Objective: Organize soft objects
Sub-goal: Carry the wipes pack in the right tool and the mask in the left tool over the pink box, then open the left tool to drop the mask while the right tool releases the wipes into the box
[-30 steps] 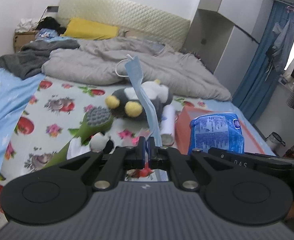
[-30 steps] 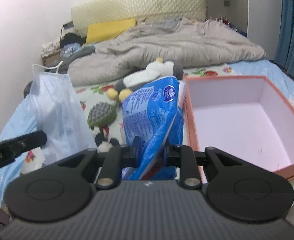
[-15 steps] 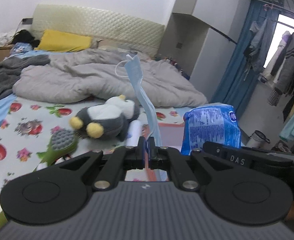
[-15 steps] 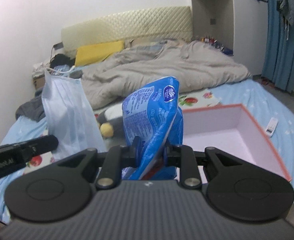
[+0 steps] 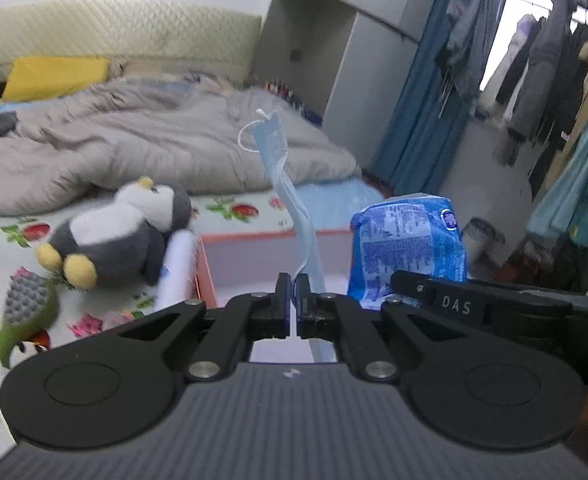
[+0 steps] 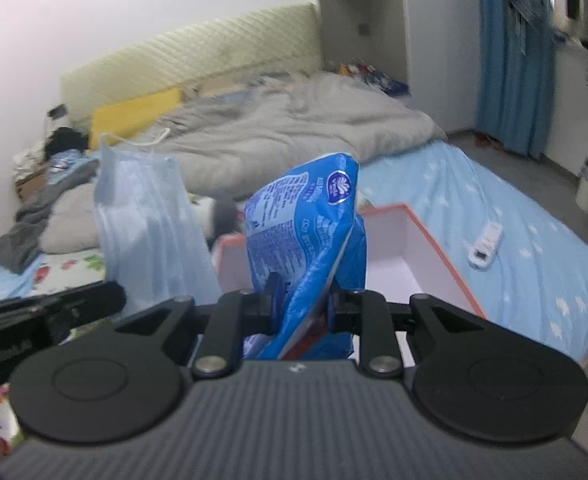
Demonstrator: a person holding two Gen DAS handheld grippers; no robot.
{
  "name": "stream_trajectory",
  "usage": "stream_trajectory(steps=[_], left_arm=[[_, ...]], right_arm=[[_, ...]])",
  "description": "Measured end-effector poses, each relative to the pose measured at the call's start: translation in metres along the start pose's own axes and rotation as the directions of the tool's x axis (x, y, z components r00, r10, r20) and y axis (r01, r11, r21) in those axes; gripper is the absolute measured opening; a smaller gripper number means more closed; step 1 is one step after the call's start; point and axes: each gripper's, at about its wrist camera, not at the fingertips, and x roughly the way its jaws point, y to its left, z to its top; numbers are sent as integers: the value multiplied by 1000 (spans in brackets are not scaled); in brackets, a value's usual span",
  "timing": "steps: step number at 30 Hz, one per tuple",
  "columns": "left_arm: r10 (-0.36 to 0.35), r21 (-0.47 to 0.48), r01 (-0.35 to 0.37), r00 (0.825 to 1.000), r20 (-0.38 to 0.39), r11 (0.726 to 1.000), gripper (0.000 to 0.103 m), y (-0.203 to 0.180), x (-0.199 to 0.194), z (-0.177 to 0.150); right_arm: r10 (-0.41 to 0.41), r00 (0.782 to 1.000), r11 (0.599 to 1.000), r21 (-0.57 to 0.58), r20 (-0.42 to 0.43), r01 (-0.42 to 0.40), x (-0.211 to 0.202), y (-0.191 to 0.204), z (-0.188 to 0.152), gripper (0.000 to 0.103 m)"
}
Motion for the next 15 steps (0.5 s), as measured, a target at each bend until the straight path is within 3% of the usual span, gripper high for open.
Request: stream_trajectory(steps=[7, 15], left_arm=[[-5, -23, 2, 987, -163, 1000, 3, 7, 86, -21], [14, -17, -20, 960, -281, 1000, 3, 12, 152, -44]], right_arm=[[-56, 990, 996, 56, -133, 64, 64, -46, -25, 24], [-57, 966, 995, 62, -252, 75, 118, -69, -62, 24]])
